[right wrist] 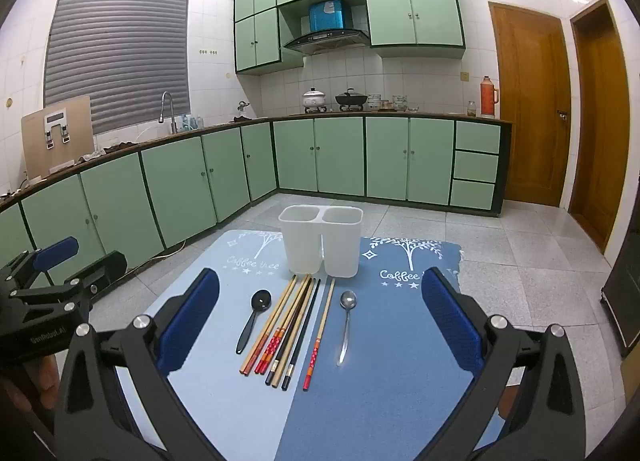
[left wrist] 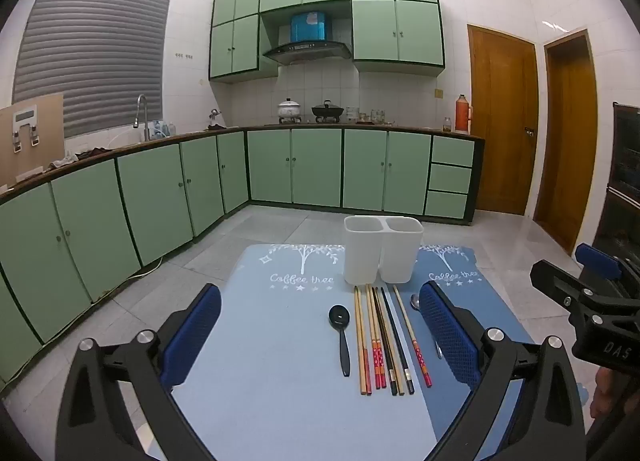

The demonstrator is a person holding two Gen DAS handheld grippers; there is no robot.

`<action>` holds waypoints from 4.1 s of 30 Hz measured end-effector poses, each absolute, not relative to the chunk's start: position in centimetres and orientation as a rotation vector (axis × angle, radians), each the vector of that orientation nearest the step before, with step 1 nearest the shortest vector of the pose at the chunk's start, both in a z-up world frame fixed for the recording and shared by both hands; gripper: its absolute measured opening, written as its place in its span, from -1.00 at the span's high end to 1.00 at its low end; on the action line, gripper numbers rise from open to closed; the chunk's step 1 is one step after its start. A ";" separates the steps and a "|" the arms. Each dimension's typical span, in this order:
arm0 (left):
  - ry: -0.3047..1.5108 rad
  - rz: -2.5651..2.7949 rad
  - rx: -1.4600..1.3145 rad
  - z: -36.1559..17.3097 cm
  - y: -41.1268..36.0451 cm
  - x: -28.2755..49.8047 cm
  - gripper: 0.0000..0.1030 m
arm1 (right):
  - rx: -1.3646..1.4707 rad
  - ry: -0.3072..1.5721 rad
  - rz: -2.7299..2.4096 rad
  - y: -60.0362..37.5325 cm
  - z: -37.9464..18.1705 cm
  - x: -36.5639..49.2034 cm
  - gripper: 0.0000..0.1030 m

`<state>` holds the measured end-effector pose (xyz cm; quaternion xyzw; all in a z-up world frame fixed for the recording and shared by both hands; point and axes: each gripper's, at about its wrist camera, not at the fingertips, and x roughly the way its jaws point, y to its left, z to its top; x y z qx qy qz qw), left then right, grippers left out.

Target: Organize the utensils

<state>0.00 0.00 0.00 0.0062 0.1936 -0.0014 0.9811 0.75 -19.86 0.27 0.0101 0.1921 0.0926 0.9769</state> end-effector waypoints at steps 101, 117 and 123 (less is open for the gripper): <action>0.405 0.006 -0.005 0.7 1.7 0.4 -0.88 | 0.023 0.412 0.175 -20.1 -0.8 2.2 -0.90; 0.494 0.029 0.010 -1.4 2.4 6.5 -0.88 | -0.014 0.517 0.136 -19.9 -2.7 8.5 -0.90; 0.616 0.046 0.032 -4.7 3.3 11.5 -0.88 | -0.026 0.654 0.118 -20.2 -5.9 13.6 -0.90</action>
